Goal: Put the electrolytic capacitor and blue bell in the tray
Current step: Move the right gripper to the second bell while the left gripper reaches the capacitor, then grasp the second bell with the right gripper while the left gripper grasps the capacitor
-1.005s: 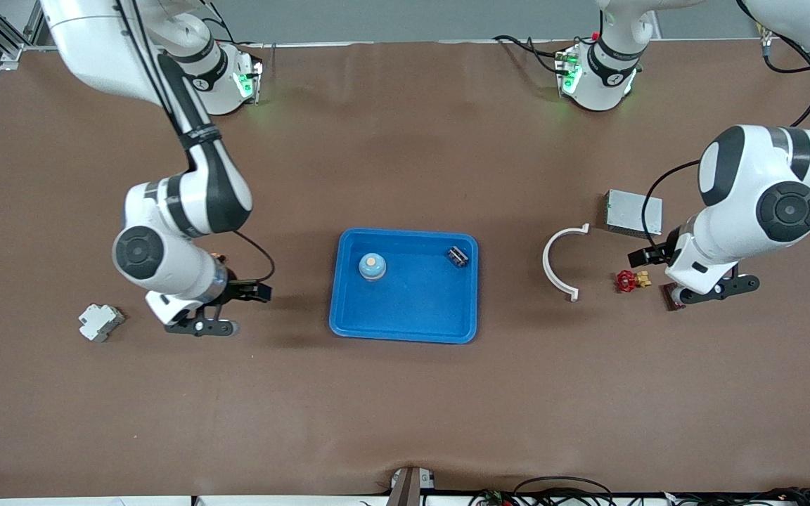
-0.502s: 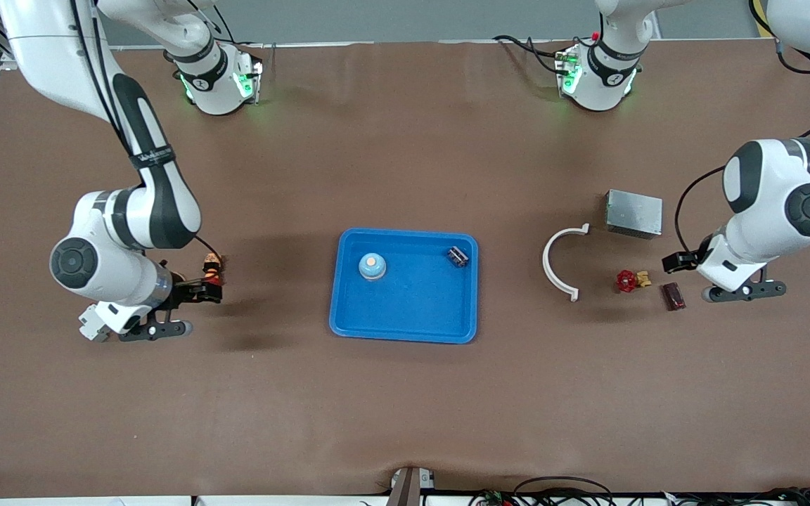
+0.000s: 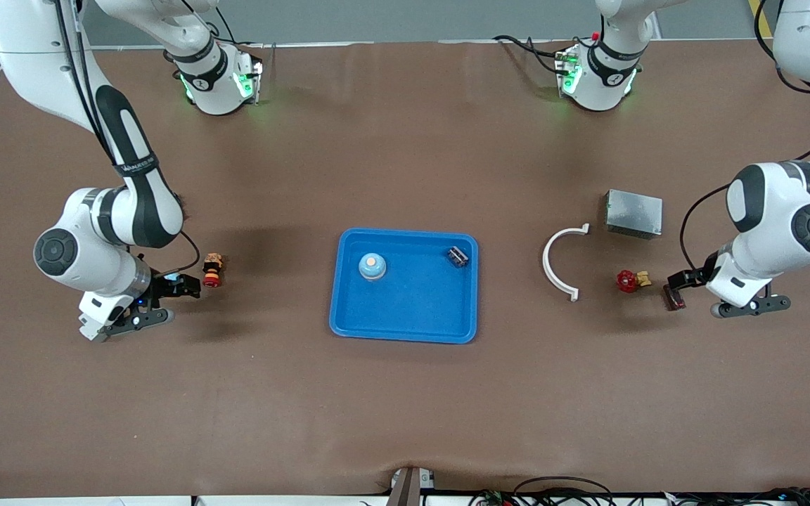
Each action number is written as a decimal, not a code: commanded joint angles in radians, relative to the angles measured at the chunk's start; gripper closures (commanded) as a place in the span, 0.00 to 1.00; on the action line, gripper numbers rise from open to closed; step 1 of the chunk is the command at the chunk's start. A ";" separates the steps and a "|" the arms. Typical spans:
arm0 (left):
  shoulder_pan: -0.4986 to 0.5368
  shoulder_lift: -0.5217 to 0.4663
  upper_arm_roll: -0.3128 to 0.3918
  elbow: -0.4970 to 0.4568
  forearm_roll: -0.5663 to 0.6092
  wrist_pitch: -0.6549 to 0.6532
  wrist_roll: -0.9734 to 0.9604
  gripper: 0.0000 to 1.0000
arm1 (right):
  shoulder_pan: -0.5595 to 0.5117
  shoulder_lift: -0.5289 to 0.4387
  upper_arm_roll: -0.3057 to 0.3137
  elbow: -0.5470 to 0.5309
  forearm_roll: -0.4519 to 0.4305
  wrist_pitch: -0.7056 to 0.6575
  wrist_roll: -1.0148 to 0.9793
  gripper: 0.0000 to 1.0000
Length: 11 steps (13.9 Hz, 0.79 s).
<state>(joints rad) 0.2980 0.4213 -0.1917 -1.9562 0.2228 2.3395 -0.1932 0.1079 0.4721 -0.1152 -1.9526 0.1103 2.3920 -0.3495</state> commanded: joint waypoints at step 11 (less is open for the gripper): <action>-0.002 0.203 0.000 0.154 0.015 0.001 -0.075 0.00 | -0.119 -0.069 0.017 -0.244 -0.017 0.266 -0.177 0.00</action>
<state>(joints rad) 0.2957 0.6032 -0.1911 -1.8246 0.2228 2.3398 -0.2453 0.0179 0.4478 -0.1143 -2.1540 0.0995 2.6541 -0.5165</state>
